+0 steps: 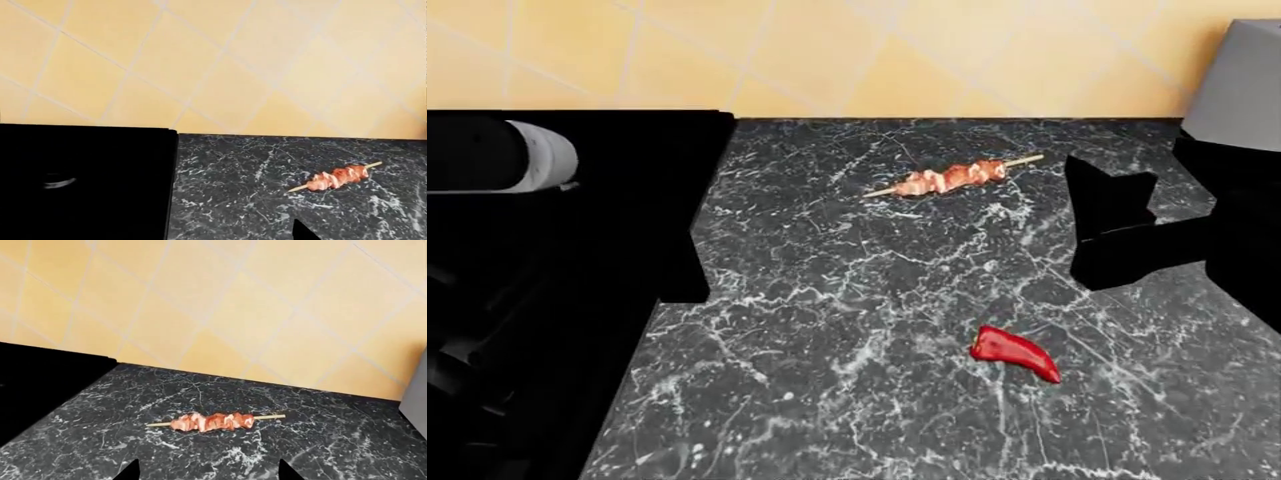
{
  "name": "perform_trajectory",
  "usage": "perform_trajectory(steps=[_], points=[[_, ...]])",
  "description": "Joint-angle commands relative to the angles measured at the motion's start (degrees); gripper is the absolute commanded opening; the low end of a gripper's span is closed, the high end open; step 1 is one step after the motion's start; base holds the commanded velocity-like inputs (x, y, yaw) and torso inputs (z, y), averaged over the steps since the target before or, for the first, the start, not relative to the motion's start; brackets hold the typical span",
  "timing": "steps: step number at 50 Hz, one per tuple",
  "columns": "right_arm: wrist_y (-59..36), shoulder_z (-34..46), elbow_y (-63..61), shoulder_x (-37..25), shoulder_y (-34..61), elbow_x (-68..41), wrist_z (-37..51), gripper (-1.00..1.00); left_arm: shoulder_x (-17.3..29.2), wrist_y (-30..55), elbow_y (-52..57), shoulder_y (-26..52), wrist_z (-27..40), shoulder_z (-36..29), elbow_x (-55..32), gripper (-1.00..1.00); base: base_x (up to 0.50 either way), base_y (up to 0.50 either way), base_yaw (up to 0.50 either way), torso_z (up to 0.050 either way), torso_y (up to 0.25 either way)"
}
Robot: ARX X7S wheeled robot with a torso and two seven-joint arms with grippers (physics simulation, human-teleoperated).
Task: Place both pans onto different burners. Then place the chili pepper and the skewer on different pans.
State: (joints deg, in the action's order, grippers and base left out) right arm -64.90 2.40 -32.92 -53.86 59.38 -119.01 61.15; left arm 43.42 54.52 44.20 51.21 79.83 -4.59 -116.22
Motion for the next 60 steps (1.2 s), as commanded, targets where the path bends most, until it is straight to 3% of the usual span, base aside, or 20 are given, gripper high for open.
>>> perform_trajectory(steps=[1, 16, 17, 19, 25, 31, 40, 47, 60], points=[[0.7, 1.0, 0.8, -0.1, 0.4, 0.0, -0.5, 1.00, -0.1, -1.0, -0.5, 0.5, 0.6, -0.6, -0.3, 1.00, 0.00, 0.00, 0.00, 0.000, 0.000], [0.6, 2.2, 1.5, -0.2, 2.2, -0.9, 0.0, 1.00, -0.7, -1.9, -1.4, 1.8, 0.7, -1.3, -1.5, 1.00, 0.00, 0.00, 0.00, 0.000, 0.000], [9.8, 17.9, 3.4, -8.2, 13.7, 15.9, -6.0, 1.00, 8.2, -16.6, -2.3, 14.8, -3.3, -18.8, 13.1, 1.00, 0.00, 0.00, 0.00, 0.000, 0.000], [12.1, 16.1, 0.9, -9.0, 9.2, 0.9, -7.0, 1.00, 9.2, -17.7, -0.4, 10.1, -4.9, -17.6, 0.5, 1.00, 0.00, 0.00, 0.00, 0.000, 0.000], [12.7, 15.4, 0.2, -9.5, 7.9, 1.4, -7.5, 1.00, 9.3, -17.8, 0.0, 9.5, -5.1, -17.6, 0.9, 1.00, 0.00, 0.00, 0.00, 0.000, 0.000], [11.0, 16.3, 1.7, -9.7, 11.0, 0.2, -7.0, 1.00, 8.4, -16.8, -1.6, 12.1, -5.1, -18.8, -0.1, 1.00, 0.00, 0.00, 0.00, 0.000, 0.000], [1.7, 22.7, 10.7, -7.1, 25.1, -5.3, -5.6, 1.00, 4.5, -11.3, -9.2, 23.6, -4.5, -23.8, -4.2, 1.00, 0.00, 0.00, 0.00, 0.000, 0.000], [-3.4, 26.0, 16.3, -6.3, 31.0, -8.3, -6.5, 1.00, 1.2, -7.6, -16.1, 29.7, -5.8, -27.2, -5.2, 1.00, 0.00, 0.00, 0.00, 0.000, 0.000], [-7.0, 26.8, 18.9, -8.8, 31.8, -11.7, -9.6, 1.00, -7.0, -3.8, -30.1, 34.8, -14.5, -31.8, 1.7, 1.00, 0.00, 0.00, 0.00, 0.000, 0.000]])
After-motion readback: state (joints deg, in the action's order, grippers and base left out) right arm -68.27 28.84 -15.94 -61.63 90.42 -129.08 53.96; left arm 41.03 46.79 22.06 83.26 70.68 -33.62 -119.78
